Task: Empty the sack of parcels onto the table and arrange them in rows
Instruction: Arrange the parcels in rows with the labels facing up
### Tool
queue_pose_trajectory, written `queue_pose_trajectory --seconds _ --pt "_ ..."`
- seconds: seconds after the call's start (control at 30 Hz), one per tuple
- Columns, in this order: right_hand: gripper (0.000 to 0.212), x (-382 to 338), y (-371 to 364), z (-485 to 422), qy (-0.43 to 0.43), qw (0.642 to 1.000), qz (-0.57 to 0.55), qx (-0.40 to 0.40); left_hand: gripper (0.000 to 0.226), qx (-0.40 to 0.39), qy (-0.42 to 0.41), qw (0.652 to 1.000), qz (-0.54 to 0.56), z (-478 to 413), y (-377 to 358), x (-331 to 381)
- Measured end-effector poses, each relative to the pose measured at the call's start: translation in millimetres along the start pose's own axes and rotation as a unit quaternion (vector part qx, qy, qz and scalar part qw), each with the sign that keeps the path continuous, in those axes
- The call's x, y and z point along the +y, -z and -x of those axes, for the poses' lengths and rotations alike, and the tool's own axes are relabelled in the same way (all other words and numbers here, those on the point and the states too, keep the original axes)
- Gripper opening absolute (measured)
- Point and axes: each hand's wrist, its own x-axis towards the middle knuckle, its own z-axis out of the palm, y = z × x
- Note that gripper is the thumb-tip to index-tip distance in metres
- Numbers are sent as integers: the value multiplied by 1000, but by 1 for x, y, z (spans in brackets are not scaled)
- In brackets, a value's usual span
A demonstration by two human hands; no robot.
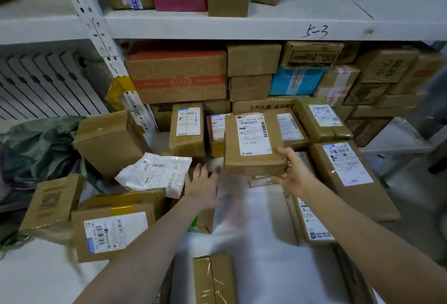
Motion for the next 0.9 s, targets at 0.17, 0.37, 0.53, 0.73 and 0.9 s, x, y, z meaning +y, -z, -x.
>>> queue_pose_trajectory --seconds 0.17,0.37,0.53,0.73,0.9 --pt "19 3 -13 -11 17 998 44 40 87 -17 3 995 -96 0 -3 -30" --pt "29 21 -37 -13 57 977 200 36 81 4 27 999 -28 19 -3 -68" --pt "75 52 -62 -9 86 934 339 67 83 12 59 998 4 23 2 -73" --pt "55 85 -82 -1 179 757 619 107 78 25 41 999 17 29 -1 -71" --pt "21 79 -84 -9 180 679 702 115 77 35 50 998 30 34 -2 -69"
